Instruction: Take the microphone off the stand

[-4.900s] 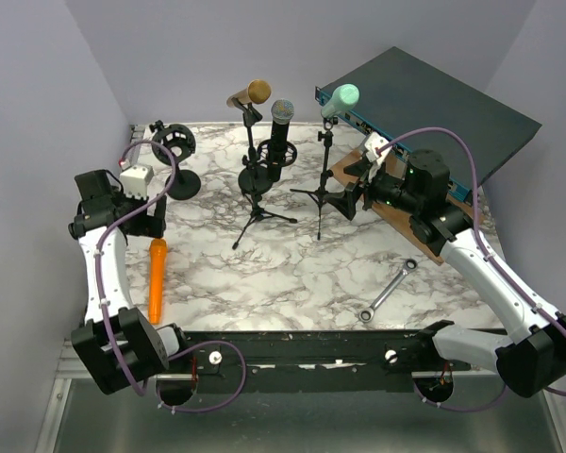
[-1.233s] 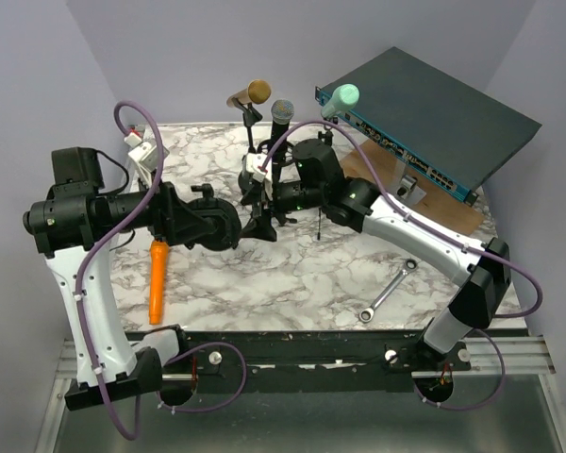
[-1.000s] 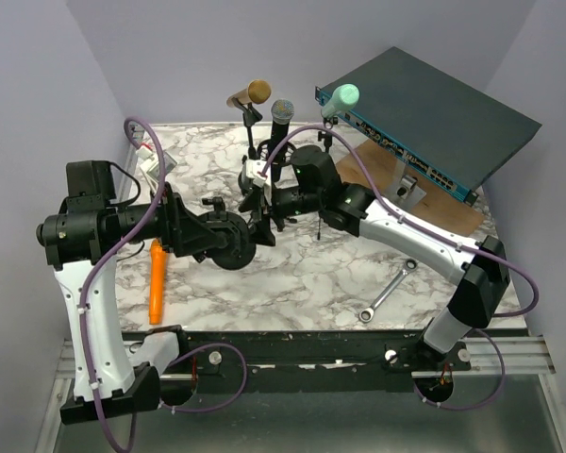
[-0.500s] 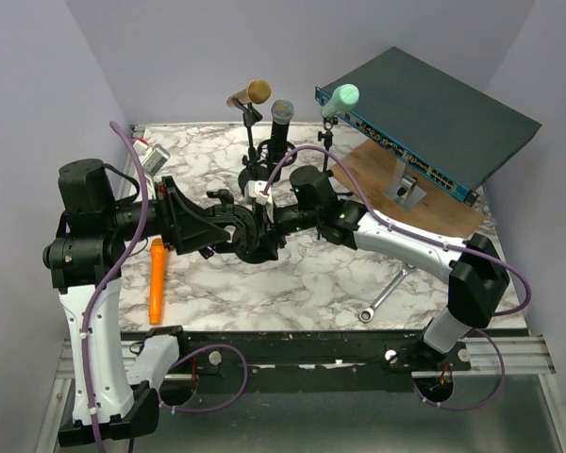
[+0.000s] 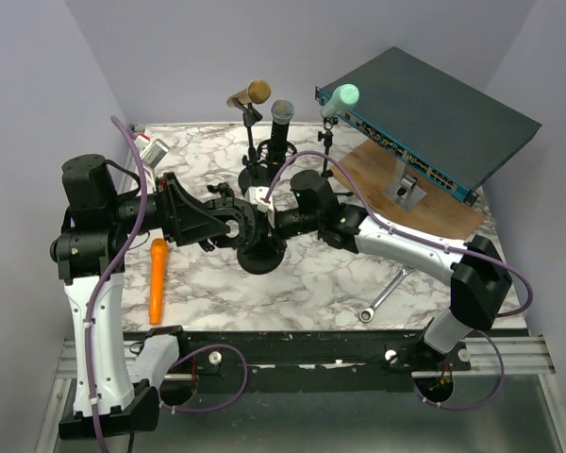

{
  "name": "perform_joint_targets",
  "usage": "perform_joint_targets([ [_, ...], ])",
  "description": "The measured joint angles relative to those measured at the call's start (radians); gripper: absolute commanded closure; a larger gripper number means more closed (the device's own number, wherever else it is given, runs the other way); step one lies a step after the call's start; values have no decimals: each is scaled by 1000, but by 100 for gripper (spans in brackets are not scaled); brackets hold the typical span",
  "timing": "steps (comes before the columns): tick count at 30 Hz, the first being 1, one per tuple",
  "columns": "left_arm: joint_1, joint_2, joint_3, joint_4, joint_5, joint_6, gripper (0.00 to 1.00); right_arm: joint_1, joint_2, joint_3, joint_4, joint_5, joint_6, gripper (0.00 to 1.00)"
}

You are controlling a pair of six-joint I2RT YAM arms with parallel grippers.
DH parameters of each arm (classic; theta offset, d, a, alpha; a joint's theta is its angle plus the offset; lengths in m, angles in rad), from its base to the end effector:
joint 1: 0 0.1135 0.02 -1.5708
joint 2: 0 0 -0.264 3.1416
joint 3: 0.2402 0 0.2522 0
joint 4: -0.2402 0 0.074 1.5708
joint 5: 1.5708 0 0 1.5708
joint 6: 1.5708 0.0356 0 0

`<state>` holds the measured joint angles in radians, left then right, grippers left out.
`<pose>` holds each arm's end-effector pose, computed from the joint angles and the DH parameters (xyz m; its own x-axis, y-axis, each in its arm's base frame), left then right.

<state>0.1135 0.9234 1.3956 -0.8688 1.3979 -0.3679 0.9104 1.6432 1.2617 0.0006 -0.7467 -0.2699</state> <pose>0.1287 -0.0206 0.4580 -0.6758 -0.1393 -0.7238 0.6862 0.2398 -0.6868 0.2151 0.3163 0.3041 0.0379 -0.2702 -0.9620 -0.9922 -0.1243 -0.0042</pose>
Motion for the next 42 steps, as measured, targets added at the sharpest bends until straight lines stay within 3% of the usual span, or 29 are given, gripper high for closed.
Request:
perform_joint_targets([
  [3,0,18,16,-19,5,22,29,-1,-21,-13,-2,9,14,99],
  [9,4,72,154,-134,-59,226,1,-5,-42,-16,-9,9,82,99],
  [16,71,35,149,-141,-129,320,1,-23,-43,-16,-16,-4,176,99],
  [24,163,-95,-3,3,-155,367,1,-35,-38,29,-24,-39,284,99],
  [28,162,-188,-159,137,-151,358,1,-35,-17,80,-17,-85,356,99],
  [34,141,-244,-356,428,-153,223,6,-35,37,147,-1,-155,446,99],
  [42,-34,-202,-485,797,-236,23,18,-35,65,162,2,-202,492,99],
])
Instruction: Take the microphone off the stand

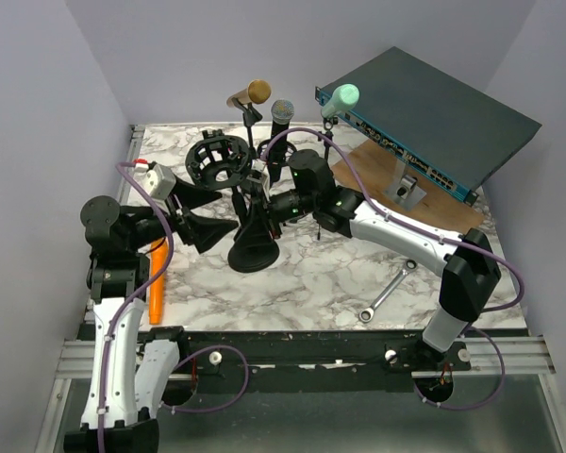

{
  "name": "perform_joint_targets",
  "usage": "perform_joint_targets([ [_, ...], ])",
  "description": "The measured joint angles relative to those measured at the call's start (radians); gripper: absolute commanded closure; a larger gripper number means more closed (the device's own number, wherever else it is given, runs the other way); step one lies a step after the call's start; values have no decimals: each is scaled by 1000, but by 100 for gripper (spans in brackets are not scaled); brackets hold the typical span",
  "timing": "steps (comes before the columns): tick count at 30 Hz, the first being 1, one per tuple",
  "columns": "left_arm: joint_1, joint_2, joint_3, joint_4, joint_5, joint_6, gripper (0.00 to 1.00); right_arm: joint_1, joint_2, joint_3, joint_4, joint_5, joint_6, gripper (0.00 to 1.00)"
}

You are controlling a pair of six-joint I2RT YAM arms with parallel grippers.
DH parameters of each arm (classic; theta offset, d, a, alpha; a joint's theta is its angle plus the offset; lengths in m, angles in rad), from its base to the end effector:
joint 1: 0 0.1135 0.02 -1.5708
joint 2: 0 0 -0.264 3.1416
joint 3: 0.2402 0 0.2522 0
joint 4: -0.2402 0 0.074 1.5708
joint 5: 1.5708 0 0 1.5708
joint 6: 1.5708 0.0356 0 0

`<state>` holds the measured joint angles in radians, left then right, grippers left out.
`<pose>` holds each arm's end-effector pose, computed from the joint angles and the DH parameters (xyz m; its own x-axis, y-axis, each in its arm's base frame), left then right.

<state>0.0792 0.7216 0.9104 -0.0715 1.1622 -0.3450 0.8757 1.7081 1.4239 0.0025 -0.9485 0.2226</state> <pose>0.1408 -0.0216 0.4031 -0.1868 -0.1496 -0.9709 0.8649 0.4437 -0.2348 0.2334 0.3250 0.3376 -0.3828 -0.2581 -0.8870 -0.8849 -0.1734 0.4324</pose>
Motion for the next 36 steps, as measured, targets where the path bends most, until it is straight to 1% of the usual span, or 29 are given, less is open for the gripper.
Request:
perform_joint_targets([
  [5,-30,43,-50,175,-42,-95,27,0,0,2,3,-21,5,99],
  [7,-35,69,-68,244,-54,-137,33,0,0,2,3,-28,5,99],
  [8,-36,77,-72,262,-55,-150,36,0,0,2,3,-31,5,99],
  [12,-59,120,-87,356,-60,-212,41,0,2,5,3,-37,5,99],
  [16,-89,138,-100,407,-69,-244,50,0,11,18,2,-37,5,99],
  [18,-111,149,-101,423,-71,-256,58,0,17,23,0,-36,5,99],
  [19,-117,153,-102,428,-72,-259,64,0,19,26,-1,-35,5,99],
  [21,-127,157,-106,437,-76,-267,82,0,20,26,-4,-30,3,99],
  [22,-129,157,-108,438,-76,-274,96,0,20,27,-8,-17,0,99],
  [23,-134,156,-109,439,-82,-278,100,-1,20,27,-12,-10,-4,99],
  [27,-137,149,-111,406,-120,-294,100,-1,20,28,-30,51,-47,99],
  [30,-141,130,-108,333,-189,-262,100,0,20,38,-58,109,-48,99],
  [32,-154,118,-90,254,-256,-236,100,3,20,50,-82,162,-48,99],
  [36,-207,119,-3,76,-425,-191,100,9,20,93,-130,280,-49,99],
])
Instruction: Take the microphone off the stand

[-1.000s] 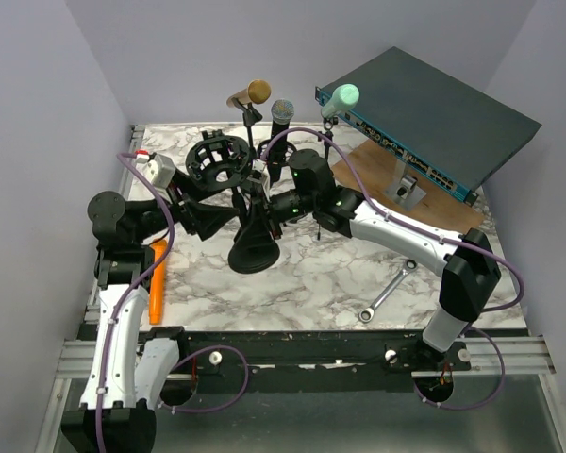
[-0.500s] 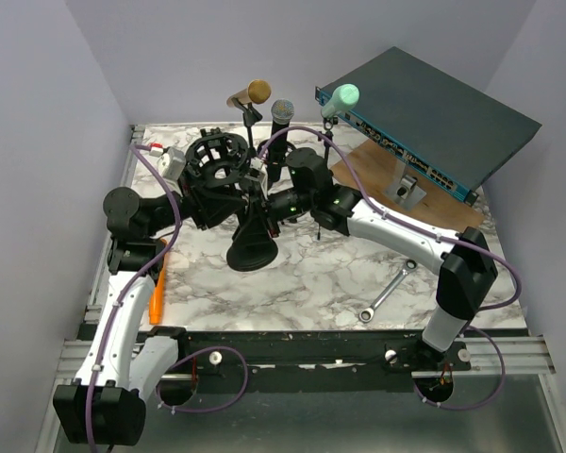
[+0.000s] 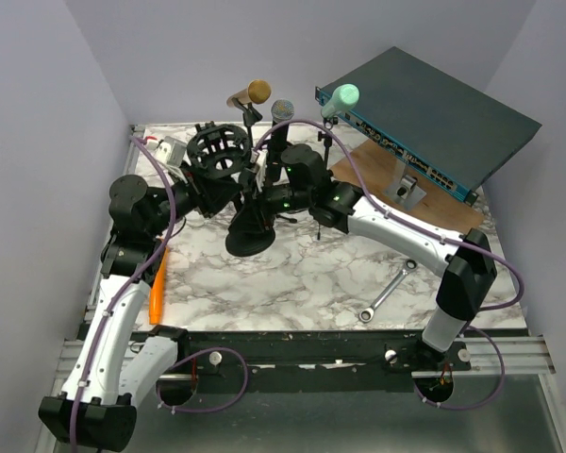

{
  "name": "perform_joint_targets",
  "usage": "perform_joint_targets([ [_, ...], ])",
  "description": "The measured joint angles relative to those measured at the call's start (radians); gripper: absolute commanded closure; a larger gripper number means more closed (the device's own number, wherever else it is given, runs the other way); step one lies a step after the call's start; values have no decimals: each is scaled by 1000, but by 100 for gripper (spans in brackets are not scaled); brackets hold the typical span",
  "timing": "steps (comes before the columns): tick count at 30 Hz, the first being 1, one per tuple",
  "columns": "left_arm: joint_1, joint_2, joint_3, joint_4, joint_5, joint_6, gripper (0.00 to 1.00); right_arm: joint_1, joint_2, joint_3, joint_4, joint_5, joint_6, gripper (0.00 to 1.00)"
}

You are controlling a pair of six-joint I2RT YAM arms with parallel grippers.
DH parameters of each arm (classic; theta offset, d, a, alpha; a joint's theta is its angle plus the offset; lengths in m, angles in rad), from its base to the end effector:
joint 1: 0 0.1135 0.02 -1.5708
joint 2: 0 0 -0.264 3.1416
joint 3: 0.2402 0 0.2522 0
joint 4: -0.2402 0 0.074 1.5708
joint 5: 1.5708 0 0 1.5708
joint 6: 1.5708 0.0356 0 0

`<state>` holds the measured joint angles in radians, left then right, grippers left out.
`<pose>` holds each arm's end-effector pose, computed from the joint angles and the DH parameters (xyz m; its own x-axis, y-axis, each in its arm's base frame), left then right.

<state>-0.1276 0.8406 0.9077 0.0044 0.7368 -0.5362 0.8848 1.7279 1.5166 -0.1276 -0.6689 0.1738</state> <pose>0.1799 -0.0472 0.3936 -0.3268 -0.3395 -0.8820 0.6887 0.5535 -0.4683 0.2423 0.3309 0.3477 -0.3765 -0.2457 -0.8933 -0.9264 0.0882 0.3661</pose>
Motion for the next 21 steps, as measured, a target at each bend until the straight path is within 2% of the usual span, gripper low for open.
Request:
perform_joint_targets([
  [4,-64,41,126,-180,-192,21,100,11,2,52,-47,111,9,99],
  [5,-74,51,144,-200,-221,23,94,13,4,59,-52,131,10,99],
  [10,-84,47,135,-243,-280,37,38,21,14,60,-78,169,9,99],
  [12,-84,28,120,-252,-280,60,25,21,13,51,-76,169,8,99],
  [16,-82,-36,107,-258,-270,117,16,14,4,24,-76,153,-10,99],
  [21,-75,-90,88,-216,-177,194,15,4,-12,0,-74,61,-40,99],
])
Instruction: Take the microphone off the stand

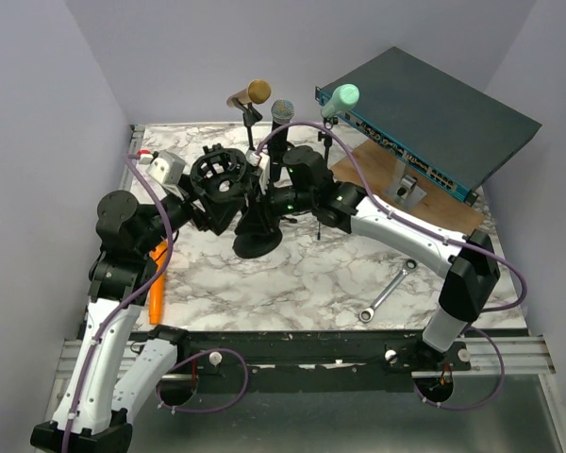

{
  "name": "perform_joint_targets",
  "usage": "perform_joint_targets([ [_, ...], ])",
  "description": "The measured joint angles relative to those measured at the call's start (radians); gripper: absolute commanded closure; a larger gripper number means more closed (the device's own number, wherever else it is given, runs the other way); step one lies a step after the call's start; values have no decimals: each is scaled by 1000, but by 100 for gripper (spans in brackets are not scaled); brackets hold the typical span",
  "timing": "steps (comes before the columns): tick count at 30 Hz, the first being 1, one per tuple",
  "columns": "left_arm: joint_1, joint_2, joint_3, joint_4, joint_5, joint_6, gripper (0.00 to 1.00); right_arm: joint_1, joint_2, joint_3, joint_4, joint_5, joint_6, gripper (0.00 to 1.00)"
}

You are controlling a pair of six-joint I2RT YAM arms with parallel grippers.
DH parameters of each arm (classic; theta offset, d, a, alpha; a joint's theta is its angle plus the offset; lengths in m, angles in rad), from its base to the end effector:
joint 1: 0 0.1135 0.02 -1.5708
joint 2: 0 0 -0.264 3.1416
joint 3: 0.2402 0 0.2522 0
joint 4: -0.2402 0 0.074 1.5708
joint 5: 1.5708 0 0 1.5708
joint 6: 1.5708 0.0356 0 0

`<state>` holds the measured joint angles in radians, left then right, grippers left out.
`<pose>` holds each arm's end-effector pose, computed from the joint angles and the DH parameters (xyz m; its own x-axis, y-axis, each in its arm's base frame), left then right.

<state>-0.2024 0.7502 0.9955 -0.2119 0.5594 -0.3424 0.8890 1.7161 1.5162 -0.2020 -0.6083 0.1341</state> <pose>0.1471 -0.0495 0.4147 -0.2008 -0.2493 -0.9474 0.6609 0.6794 -0.3189 0.2396 0.3274 0.3445 -0.3738 -0.2864 -0.8822 -0.9269 0.1484 0.3446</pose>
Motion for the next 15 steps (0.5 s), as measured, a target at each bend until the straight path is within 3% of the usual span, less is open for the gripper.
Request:
perform_joint_targets([
  [5,18,-10,-50,61,135,53,17,-2,-25,-18,11,-122,-12,99],
  [8,20,-10,-82,97,187,71,23,-9,-33,-26,21,-193,-13,99],
  [12,24,0,-126,176,242,56,47,-16,-35,-29,37,-258,-6,99],
  [15,24,26,-143,257,275,19,80,-23,-35,-29,53,-269,6,99],
])
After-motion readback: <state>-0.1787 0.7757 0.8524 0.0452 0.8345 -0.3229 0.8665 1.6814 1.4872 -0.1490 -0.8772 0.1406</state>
